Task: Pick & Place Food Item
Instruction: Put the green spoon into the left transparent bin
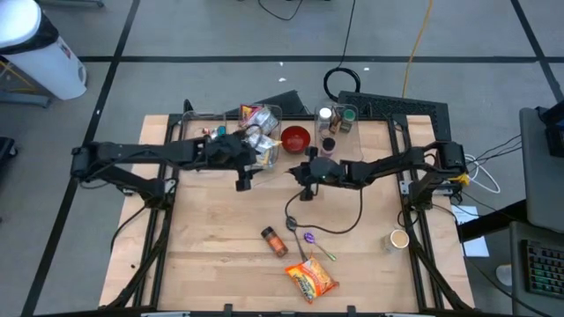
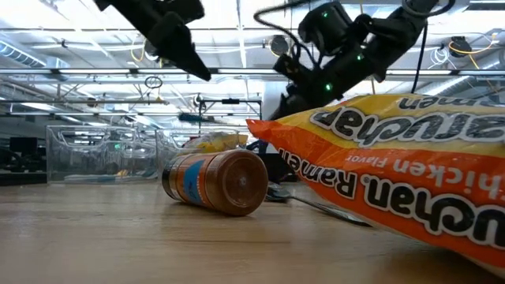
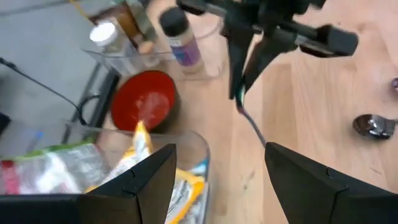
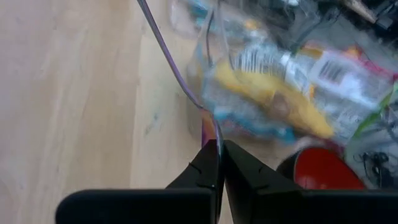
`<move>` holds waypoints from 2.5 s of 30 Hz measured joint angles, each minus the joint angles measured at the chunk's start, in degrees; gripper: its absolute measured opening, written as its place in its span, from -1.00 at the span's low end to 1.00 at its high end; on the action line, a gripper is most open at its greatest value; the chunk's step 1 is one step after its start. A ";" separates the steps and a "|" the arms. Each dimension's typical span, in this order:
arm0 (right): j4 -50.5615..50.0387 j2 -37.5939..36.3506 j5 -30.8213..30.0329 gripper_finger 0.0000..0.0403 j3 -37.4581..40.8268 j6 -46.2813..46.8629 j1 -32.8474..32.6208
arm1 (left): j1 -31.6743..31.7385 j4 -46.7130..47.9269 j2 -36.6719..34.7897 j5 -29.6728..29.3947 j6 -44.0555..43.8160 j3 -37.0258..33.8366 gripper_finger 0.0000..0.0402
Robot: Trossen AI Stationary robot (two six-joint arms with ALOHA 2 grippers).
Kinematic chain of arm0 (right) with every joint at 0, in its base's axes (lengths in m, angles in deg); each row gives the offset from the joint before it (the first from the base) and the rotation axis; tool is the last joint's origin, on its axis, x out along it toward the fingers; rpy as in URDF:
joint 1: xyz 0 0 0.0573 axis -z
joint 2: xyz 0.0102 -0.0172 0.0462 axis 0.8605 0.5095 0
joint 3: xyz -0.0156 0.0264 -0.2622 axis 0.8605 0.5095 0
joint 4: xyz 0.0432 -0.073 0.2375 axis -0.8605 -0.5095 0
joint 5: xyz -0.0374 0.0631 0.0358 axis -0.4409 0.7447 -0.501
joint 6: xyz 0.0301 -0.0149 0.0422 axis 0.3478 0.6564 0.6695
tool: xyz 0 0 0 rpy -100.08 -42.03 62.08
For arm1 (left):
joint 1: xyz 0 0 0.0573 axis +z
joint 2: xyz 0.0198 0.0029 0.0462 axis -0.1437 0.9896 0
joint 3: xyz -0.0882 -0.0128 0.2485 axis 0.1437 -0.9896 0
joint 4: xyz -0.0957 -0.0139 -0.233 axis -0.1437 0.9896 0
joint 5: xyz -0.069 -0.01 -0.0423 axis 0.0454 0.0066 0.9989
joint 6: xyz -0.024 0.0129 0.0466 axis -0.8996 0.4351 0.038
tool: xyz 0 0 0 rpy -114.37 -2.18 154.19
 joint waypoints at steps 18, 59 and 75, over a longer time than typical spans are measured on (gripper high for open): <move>0.60 -1.77 -4.41 -1.00 -0.02 -3.15 -0.17 | -0.57 5.30 14.42 4.43 -3.89 10.53 0.25; 7.29 -1.77 -5.00 -1.00 -0.02 -2.53 -0.07 | 0.42 6.64 15.09 -2.26 -4.15 10.58 -0.91; 6.31 -2.79 -7.81 -0.36 0.01 -2.72 -0.33 | 0.63 6.48 14.80 -5.46 -5.33 10.53 -0.98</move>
